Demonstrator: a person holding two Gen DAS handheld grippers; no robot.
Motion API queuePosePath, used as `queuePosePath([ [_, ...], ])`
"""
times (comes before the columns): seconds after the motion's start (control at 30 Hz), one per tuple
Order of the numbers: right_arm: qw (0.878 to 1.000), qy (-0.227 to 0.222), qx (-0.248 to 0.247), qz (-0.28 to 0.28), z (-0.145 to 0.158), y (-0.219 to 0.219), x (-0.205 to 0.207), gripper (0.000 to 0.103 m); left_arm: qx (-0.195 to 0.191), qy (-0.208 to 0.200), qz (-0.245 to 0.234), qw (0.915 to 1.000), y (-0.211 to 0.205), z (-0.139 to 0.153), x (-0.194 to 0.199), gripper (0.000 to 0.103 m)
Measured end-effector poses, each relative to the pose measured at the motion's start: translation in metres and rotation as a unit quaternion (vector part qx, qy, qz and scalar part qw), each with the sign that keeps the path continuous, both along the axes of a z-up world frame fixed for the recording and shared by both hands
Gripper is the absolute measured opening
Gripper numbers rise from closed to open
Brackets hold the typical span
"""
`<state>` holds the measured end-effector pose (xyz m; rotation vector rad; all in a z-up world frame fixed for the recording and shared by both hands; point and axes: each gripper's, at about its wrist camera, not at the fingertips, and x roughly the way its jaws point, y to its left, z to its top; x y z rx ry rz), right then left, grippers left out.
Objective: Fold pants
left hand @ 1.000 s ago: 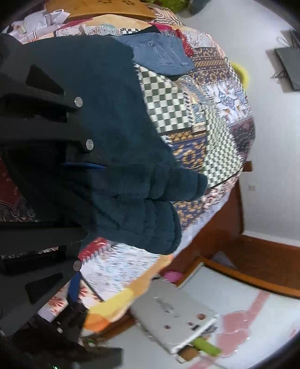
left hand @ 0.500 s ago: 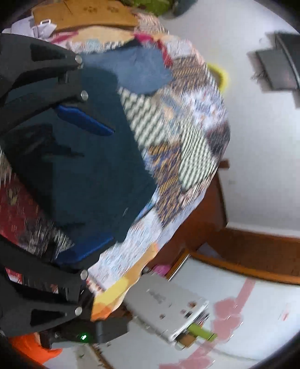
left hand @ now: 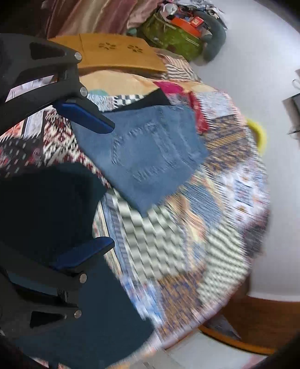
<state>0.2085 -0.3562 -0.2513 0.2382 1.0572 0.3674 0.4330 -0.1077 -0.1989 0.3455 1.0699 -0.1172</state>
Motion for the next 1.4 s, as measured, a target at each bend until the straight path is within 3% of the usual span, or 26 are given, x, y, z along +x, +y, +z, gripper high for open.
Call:
queuePosePath([
  [0.07, 1.0, 0.004, -0.001, -0.001, -0.001, 0.001, 0.004, 0.075, 0.037, 0.025, 0.013, 0.9989, 0.008, -0.031, 0.01, 0.091],
  [0.13, 1.0, 0.007, -0.001, -0.002, -0.002, 0.002, 0.006, 0.075, 0.036, 0.054, 0.001, 0.9979, 0.018, -0.057, 0.01, 0.094],
  [0.2, 1.0, 0.007, -0.006, -0.003, -0.001, 0.002, 0.008, 0.075, 0.014, 0.049, -0.001, 0.9987, 0.031, -0.061, 0.002, 0.097],
  [0.4, 1.0, -0.002, -0.024, -0.01, 0.008, 0.0, 0.007, 0.075, 0.03, 0.049, 0.021, 0.9981, 0.068, -0.059, -0.037, 0.098],
  [0.77, 0.998, -0.055, -0.026, -0.027, 0.042, -0.004, -0.008, 0.075, -0.052, 0.087, 0.074, 0.9921, 0.131, -0.052, -0.148, 0.098],
  [0.87, 0.997, -0.068, -0.019, -0.024, 0.051, -0.001, -0.011, 0.075, -0.086, 0.095, 0.061, 0.9899, 0.129, -0.041, -0.17, 0.087],
  [1.0, 0.996, -0.085, -0.014, -0.009, 0.059, 0.01, -0.017, 0.075, -0.085, 0.075, 0.022, 0.9934, 0.099, -0.023, -0.197, 0.084],
  [1.13, 0.995, -0.097, -0.014, 0.005, 0.061, 0.022, -0.022, 0.075, -0.088, 0.058, 0.002, 0.9945, 0.068, -0.015, -0.199, 0.084],
  [1.23, 0.995, -0.095, -0.007, 0.014, 0.053, 0.029, -0.019, 0.075, -0.09, 0.044, 0.02, 0.9948, 0.063, -0.011, -0.19, 0.084],
  [1.33, 0.997, -0.076, -0.008, 0.006, 0.038, 0.031, -0.014, 0.075, -0.117, 0.028, 0.061, 0.9909, 0.08, 0.0, -0.188, 0.084],
  [1.4, 0.998, -0.065, -0.013, 0.005, 0.029, 0.032, -0.012, 0.069, -0.126, 0.014, 0.071, 0.9894, 0.091, 0.008, -0.194, 0.084],
])
